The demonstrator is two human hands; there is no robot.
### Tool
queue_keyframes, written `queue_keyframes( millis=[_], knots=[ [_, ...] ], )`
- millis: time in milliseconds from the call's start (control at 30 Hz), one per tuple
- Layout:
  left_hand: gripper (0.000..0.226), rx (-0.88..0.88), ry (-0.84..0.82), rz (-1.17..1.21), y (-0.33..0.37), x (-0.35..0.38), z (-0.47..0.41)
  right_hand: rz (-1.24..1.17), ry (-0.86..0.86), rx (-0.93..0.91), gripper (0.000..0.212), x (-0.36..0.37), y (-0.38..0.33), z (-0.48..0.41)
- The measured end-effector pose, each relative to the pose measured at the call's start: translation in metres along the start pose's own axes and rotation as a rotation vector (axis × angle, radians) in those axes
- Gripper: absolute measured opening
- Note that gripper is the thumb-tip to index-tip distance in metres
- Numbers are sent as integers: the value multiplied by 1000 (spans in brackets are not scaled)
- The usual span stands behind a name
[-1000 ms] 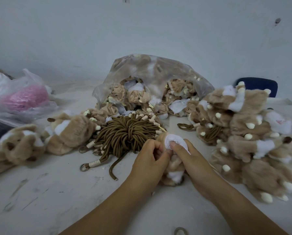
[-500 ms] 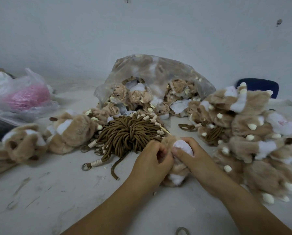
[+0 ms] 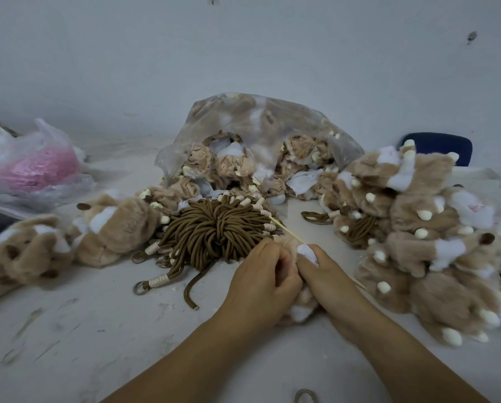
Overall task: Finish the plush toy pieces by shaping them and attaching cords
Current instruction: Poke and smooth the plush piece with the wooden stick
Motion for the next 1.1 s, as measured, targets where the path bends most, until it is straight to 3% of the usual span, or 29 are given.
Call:
queue_keyframes(
  millis=[133, 200, 433, 567, 667, 733, 833, 1100],
  knots=[
    [14, -102, 60, 64, -10, 1, 3, -245, -214, 159, 42, 3, -2, 1],
    [13, -103, 86, 65, -12, 0, 3, -331, -223, 223, 49, -2, -1, -2],
    [17, -54, 114, 80, -9, -4, 3, -323, -334, 150, 19, -1, -6, 5],
    [13, 160, 38, -27, 10, -4, 2, -267, -295, 216, 21, -3, -5, 3],
    [17, 260, -64, -98, 18, 7, 4, -193, -85, 221, 18, -4, -1, 0],
    [13, 152, -19, -10, 13, 6, 4, -161, -1, 156, 20, -5, -1, -3],
    [17, -70, 77, 104, -2, 3, 2, -176, -15, 72, 24, -5, -4, -3],
    [14, -303, 143, 226, -14, 1, 3, -90, -89, -37, 23, -2, -9, 1]
  ],
)
Point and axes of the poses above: each hand's wrist, its own z-axis away from the middle knuckle, its own x-axis out of the palm, y = z × x, the point moved 4 cm from there along -z, towards the middle knuckle, and after that the axes turned 6 degrees about x, right-handed, at the moved point
